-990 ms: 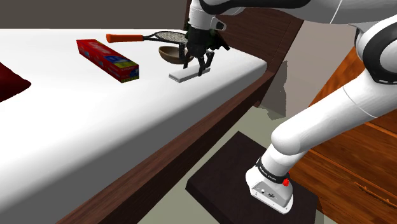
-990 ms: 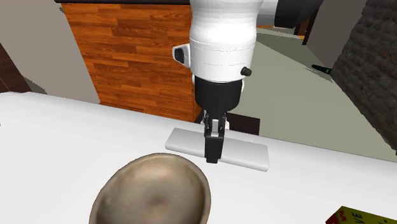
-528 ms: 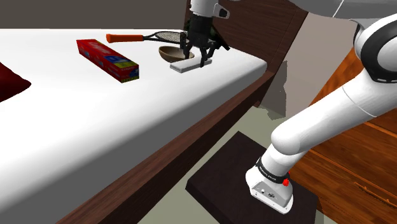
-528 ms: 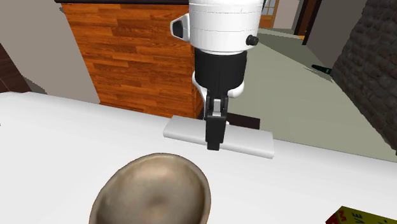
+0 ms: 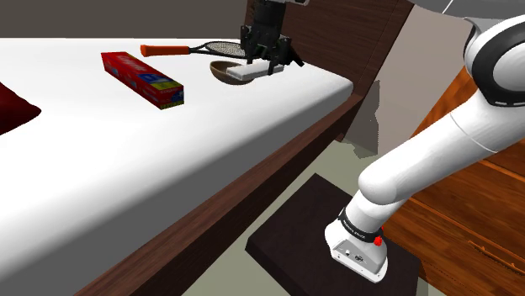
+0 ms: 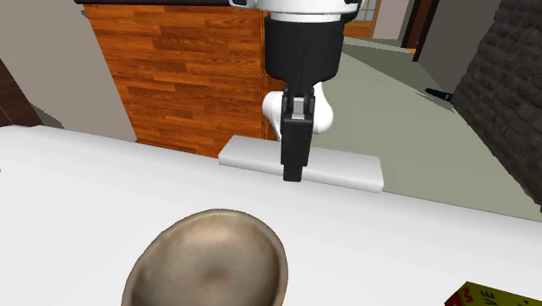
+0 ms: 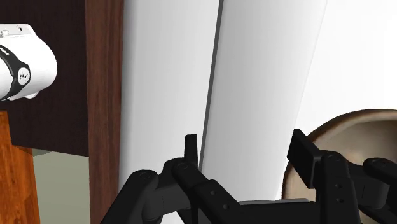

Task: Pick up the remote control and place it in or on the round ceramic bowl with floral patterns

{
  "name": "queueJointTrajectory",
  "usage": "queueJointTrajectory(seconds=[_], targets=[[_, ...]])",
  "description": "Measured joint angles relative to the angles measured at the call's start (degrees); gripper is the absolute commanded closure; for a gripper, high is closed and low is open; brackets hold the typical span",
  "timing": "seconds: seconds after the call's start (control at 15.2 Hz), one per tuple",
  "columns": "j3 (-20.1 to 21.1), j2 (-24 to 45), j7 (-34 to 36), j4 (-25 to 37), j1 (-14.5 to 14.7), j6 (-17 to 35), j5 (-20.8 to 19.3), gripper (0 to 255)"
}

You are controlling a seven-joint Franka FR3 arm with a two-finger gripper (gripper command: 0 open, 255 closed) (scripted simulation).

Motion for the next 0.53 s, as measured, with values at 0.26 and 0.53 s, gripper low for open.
queueJointTrajectory(seconds=[0.26, 0.53], targets=[[0.0, 0.9, 0.2, 3.9, -0.1, -3.1, -0.3, 255], [0.4, 4.7, 0.5, 9.1, -0.6, -4.7, -1.8, 255]])
